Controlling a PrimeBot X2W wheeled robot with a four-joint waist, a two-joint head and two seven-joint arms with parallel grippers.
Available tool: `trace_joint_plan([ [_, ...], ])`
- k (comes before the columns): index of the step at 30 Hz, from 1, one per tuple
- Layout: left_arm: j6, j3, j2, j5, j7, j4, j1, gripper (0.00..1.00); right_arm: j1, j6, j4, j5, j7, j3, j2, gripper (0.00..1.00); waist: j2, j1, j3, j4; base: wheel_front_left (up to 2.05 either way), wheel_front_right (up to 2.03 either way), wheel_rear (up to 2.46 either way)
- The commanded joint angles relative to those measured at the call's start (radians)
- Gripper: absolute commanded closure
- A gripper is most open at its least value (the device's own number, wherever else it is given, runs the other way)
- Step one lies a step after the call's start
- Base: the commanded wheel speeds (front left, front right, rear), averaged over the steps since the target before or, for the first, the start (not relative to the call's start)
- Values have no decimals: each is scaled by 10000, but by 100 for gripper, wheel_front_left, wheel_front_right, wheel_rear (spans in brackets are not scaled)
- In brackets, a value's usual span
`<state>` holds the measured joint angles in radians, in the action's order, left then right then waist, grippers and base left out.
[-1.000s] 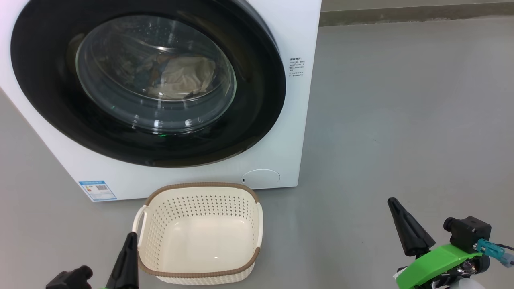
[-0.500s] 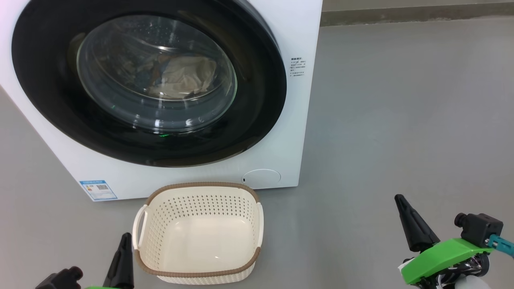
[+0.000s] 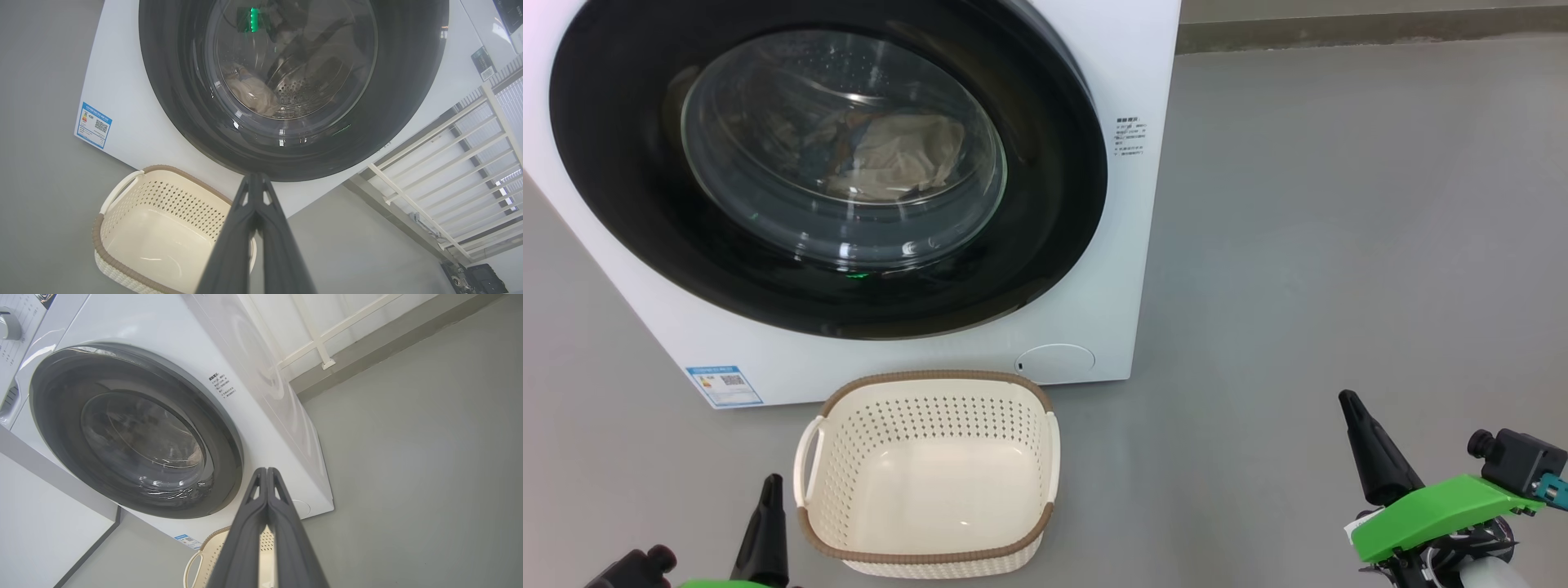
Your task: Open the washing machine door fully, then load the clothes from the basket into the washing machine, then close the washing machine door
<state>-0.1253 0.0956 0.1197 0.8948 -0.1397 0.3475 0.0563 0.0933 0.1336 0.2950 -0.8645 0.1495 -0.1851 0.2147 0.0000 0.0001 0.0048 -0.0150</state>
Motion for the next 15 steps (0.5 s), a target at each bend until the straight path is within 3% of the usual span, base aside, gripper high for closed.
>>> trace_joint_plan([
  [1, -17, -224, 76, 198, 58, -343, 321, 100, 242, -9, -285, -231, -45, 119, 64, 100, 0, -1, 0, 2, 0, 0, 0],
  [15, -23, -536, -51, 1347, 469, -455, 354, 100, 223, -12, -323, -1453, -447, 562, -195, 100, 0, -1, -3, 27, 0, 0, 0],
])
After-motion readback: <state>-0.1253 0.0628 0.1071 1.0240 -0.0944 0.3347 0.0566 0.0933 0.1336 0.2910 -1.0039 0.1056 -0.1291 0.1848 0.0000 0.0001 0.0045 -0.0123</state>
